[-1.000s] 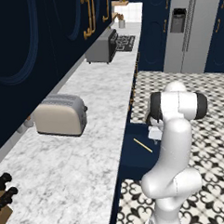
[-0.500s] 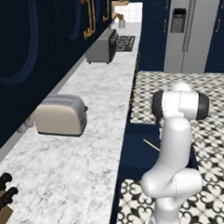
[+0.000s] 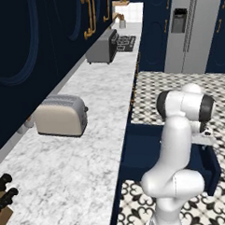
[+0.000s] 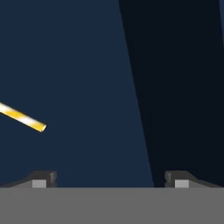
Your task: Take a straw from the drawer in front and place it inside the glass cup on the dining counter.
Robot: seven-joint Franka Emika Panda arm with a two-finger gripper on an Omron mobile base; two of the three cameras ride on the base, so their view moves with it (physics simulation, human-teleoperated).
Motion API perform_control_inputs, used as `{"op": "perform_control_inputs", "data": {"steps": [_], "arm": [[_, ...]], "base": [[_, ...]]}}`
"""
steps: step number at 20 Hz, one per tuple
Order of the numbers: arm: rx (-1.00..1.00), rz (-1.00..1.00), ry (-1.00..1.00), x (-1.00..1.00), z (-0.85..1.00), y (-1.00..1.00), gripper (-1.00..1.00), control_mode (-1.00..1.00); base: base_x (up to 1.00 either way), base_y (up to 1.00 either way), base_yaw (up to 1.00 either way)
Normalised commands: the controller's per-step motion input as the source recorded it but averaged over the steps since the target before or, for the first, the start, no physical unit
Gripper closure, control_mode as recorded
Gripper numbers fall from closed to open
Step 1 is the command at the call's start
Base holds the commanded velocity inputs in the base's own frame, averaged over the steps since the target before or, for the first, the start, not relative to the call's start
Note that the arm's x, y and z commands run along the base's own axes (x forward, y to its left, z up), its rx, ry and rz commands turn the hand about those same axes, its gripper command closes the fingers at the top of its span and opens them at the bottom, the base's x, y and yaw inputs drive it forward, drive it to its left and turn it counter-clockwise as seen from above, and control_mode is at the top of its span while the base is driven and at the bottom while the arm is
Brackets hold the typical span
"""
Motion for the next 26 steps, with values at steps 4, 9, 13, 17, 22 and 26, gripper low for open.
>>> {"op": "perform_control_inputs", "data": {"steps": [4,9,13,17,22,26], "arm": [[0.0,0.01,-0.09,-0.08,0.64,0.49,-1.0,-1.0],[-0.03,0.07,-0.04,0.05,0.63,0.85,-1.0,-1.0],[-0.03,0.17,0.0,0.64,-0.03,0.27,-1.0,-1.0],[0.0,0.2,0.03,0.92,-0.28,0.0,-1.0,-1.0],[0.0,0.22,0.05,0.64,-0.5,0.0,-1.0,-1.0],[0.0,0.24,0.01,0.25,-0.58,-0.02,-1.0,-1.0]], "base": [[0.0,0.0,0.0],[0.0,0.0,0.0],[0.0,0.0,0.0],[0.0,0.0,0.0],[0.0,0.0,0.0],[0.0,0.0,0.0]]}}
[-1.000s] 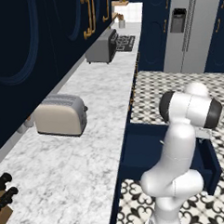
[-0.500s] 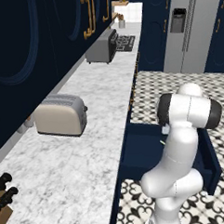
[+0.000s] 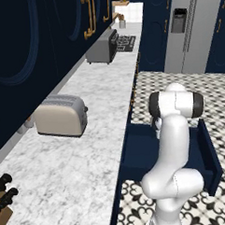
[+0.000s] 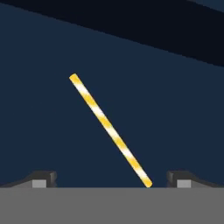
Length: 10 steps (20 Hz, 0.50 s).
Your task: Take a straw from the drawer in front and place it inside the glass cup on the dining counter.
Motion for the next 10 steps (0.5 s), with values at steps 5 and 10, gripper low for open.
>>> {"op": "perform_control_inputs", "data": {"steps": [5,10], "arm": [[0.02,0.21,0.0,0.46,-0.48,-0.09,-1.0,-1.0],[0.03,0.1,0.02,0.31,-0.44,-0.1,-1.0,-1.0]], "base": [[0.0,0.0,0.0],[0.0,0.0,0.0]]}}
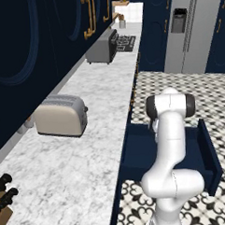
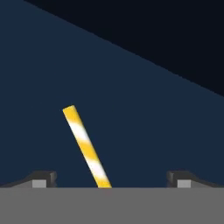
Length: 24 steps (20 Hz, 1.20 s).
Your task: Take a straw from the drawer in front and place it inside the glass cup on the dining counter.
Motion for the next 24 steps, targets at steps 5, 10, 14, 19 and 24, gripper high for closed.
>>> {"op": "perform_control_inputs", "data": {"steps": [5,10,14,19,24], "arm": [[0.03,0.04,0.05,0.07,-0.45,-0.03,-1.0,-1.0],[0.01,0.01,0.02,0.0,-0.45,0.0,-1.0,-1.0],[0.0,0.0,0.0,0.0,-0.42,0.0,1.0,-1.0],[0.0,0.0,0.0,0.0,-0.2,-0.01,1.0,-1.0],[0.0,0.0,0.0,0.0,-0.01,0.0,1.0,-1.0]], "base": [[0.0,0.0,0.0],[0.0,0.0,0.0],[0.0,0.0,0.0],[0.0,0.0,0.0],[0.0,0.0,0.0]]}}
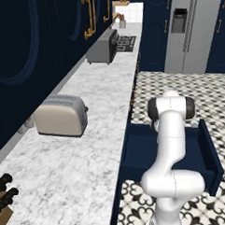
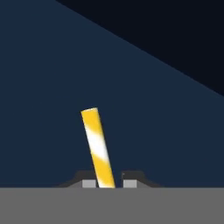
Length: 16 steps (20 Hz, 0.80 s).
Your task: Take a straw from the drawer in front and place it inside the glass cup on the dining counter.
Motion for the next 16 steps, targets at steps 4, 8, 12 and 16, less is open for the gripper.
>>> {"op": "perform_control_inputs", "data": {"steps": [4,8,12,16], "arm": [[0.0,0.0,0.0,-0.08,0.02,0.0,1.0,-1.0],[0.04,0.0,-0.15,-0.67,0.79,0.0,1.0,-1.0],[0.15,0.0,-0.18,-0.75,1.0,0.0,1.0,-1.0],[0.2,0.0,-0.14,-0.44,1.0,0.0,1.0,-1.0]], "base": [[0.0,0.0,0.0],[0.0,0.0,0.0],[0.0,0.0,0.0],[0.0,0.0,0.0]]}}
